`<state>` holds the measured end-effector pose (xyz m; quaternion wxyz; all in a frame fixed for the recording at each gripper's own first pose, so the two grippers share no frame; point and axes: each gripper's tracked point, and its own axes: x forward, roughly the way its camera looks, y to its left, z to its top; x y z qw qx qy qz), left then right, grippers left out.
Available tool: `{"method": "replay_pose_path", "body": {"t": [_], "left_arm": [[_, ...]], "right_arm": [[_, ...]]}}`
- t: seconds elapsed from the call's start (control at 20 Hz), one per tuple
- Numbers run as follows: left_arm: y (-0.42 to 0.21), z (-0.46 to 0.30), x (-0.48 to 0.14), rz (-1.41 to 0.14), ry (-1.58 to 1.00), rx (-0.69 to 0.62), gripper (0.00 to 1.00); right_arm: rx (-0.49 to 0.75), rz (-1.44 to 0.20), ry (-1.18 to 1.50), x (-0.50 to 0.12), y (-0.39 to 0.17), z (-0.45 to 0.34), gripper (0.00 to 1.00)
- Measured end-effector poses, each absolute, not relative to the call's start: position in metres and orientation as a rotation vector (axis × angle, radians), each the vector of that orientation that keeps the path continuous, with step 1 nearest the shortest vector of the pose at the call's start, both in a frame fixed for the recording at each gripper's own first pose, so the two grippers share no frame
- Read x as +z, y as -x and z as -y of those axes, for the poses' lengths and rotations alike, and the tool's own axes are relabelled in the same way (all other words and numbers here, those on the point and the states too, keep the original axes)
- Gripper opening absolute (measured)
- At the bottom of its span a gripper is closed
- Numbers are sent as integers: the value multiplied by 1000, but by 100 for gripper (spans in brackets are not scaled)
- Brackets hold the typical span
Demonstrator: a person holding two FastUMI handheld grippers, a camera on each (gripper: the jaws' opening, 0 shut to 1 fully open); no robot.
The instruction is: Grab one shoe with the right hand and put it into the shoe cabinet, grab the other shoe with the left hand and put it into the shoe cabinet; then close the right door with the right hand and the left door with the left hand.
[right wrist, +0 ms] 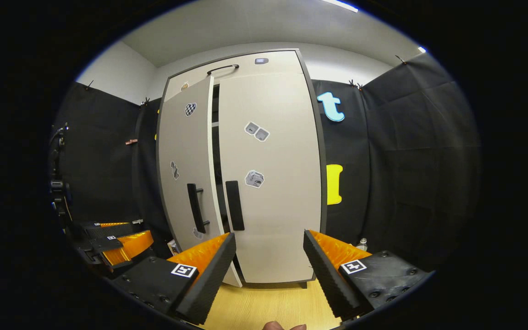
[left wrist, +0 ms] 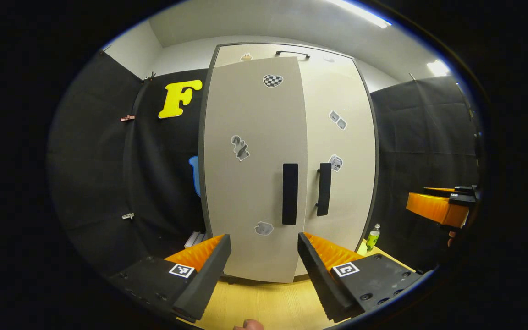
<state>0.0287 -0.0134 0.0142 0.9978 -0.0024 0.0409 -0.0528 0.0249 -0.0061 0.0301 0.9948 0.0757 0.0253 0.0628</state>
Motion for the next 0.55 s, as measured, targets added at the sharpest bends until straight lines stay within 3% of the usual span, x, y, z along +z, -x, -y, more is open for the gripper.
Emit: {"method": "replay_pose_path", "body": {"t": [0.55], "left_arm": [[-26, 11, 13, -82, 6, -104, 94]], "right_arm": [[125, -50, -153, 30, -25, 5, 98]]}}
